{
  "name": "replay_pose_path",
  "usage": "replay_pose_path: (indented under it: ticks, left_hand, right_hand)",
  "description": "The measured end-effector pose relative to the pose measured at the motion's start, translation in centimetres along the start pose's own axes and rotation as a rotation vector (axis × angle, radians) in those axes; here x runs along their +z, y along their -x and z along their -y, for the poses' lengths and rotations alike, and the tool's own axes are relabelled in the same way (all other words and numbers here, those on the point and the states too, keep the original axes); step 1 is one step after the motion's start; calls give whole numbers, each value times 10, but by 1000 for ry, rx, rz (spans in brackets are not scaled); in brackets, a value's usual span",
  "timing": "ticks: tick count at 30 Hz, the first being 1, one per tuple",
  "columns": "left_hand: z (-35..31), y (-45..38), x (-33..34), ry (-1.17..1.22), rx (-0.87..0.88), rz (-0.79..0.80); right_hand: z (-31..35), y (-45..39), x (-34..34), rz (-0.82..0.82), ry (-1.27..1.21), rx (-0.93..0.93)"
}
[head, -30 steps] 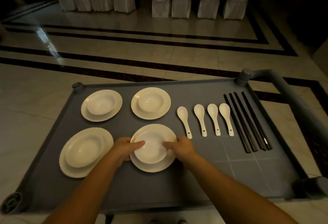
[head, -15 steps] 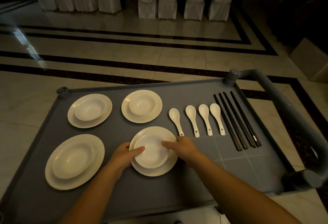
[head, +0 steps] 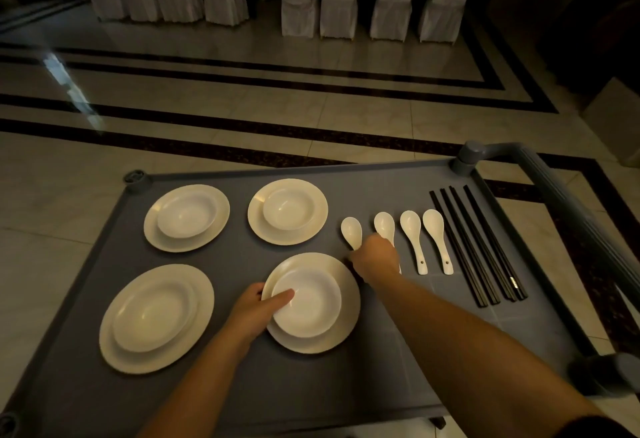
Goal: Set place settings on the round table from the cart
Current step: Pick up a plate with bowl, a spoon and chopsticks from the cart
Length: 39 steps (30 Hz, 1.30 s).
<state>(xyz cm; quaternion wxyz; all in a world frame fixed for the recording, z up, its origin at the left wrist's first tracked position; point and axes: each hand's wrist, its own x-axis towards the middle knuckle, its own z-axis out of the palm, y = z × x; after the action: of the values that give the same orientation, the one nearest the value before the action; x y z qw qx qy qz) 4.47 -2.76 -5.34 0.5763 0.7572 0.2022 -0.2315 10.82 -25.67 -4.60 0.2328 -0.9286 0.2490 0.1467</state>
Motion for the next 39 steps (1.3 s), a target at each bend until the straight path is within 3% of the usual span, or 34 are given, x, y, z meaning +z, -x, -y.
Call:
replay_pose_path:
  ticks: [5, 11, 14, 18, 26, 39]
  left_hand:
    - [-2, 1, 2, -8, -6, -8]
    - [-1, -2, 3, -51, -7, -23]
    - [1, -6, 3, -65, -1, -38]
    - [6, -12, 4, -83, 7, -46]
    - [7, -14, 5, -112, 10, -53]
    - [4, -12, 4, -129, -18, -72]
  right_hand:
    - [8, -11, -3, 112, 163, -31]
    - [-2, -17, -12, 82, -222, -1]
    - [-21, -11, -21, -76, -478, -29]
    - [-58, -8, -42, -207, -563, 22]
    - [-157, -19, -82, -392, -371, 191]
    - [-164, -24, -73, -253, -44, 195]
